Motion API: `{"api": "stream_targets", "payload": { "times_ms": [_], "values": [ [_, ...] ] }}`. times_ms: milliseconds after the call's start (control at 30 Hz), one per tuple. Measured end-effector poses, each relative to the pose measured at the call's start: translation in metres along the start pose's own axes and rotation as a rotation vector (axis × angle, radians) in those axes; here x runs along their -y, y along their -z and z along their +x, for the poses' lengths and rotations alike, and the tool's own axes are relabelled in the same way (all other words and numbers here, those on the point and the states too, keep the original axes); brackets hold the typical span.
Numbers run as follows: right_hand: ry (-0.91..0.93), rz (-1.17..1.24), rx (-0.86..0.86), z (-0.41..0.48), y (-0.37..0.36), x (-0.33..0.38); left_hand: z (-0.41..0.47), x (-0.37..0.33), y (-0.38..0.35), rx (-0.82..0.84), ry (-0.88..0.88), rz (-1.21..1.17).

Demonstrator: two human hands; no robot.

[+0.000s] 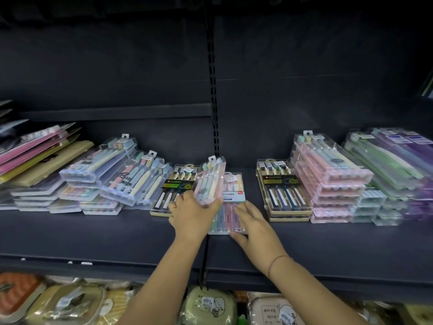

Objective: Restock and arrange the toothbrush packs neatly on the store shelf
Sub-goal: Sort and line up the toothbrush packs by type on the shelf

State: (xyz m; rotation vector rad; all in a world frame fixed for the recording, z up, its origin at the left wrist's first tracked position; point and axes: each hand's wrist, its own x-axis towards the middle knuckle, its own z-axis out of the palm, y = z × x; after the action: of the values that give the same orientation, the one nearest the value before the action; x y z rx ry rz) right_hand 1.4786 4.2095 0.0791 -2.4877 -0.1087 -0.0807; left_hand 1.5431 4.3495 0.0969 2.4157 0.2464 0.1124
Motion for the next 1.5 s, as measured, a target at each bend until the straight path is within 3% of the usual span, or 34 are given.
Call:
{"api": "stream_targets", "payload": {
  "times_ms": [200, 300, 467, 633, 700, 800, 900, 1000, 1167, 1300, 1367, 1500],
  "values": [
    [-0.149, 0.324, 0.021, 0.022, 0.008, 0.014, -0.008, 0.003, -0.006, -0.003, -0.06, -0.022],
    [-0.278, 0.275, -0.056, 0.039, 0.01, 0.024, -0.013, 0.006, -0.007, 0.082, -0.133, -0.021],
    [-0.435, 0.246, -0.188, 0.059, 0.004, 0.031, -0.016, 0.014, -0.008, 0.206, -0.281, -0.249],
    [-0.356, 0.362, -0.391, 0.05, 0.011, 0.041, -0.027, 0.001, -0.002, 0.198, -0.34, -0.532],
    [-0.296, 0.473, -0.503, 0.042, 0.027, 0.037, -0.032, -0.004, -0.003, 0.142, -0.456, -0.539],
    [-0.18, 0.6, -0.651, 0.022, 0.063, 0.023, -0.029, -0.004, -0.019, 0.101, -0.657, -0.234],
    [-0.088, 0.697, -0.808, -0.002, 0.117, 0.002, -0.032, -0.002, -0.034, 0.164, -0.742, 0.146],
    [-0.15, 0.695, -0.907, -0.017, 0.167, -0.03, -0.036, -0.006, -0.043, 0.279, -0.783, 0.328],
    [-0.407, 0.563, -0.925, -0.017, 0.186, -0.071, -0.033, -0.008, -0.047, 0.265, -0.778, 0.393],
    [-0.534, 0.195, -0.859, -0.02, 0.185, -0.071, -0.03, -0.008, -0.045, 0.241, -0.795, 0.428],
    [-0.479, 0.134, -0.809, -0.024, 0.183, -0.065, -0.029, -0.007, -0.042, 0.235, -0.799, 0.431],
    [-0.295, 0.063, -0.539, -0.028, 0.177, -0.053, -0.023, -0.003, -0.037, 0.24, -0.78, 0.456]
  ]
}}
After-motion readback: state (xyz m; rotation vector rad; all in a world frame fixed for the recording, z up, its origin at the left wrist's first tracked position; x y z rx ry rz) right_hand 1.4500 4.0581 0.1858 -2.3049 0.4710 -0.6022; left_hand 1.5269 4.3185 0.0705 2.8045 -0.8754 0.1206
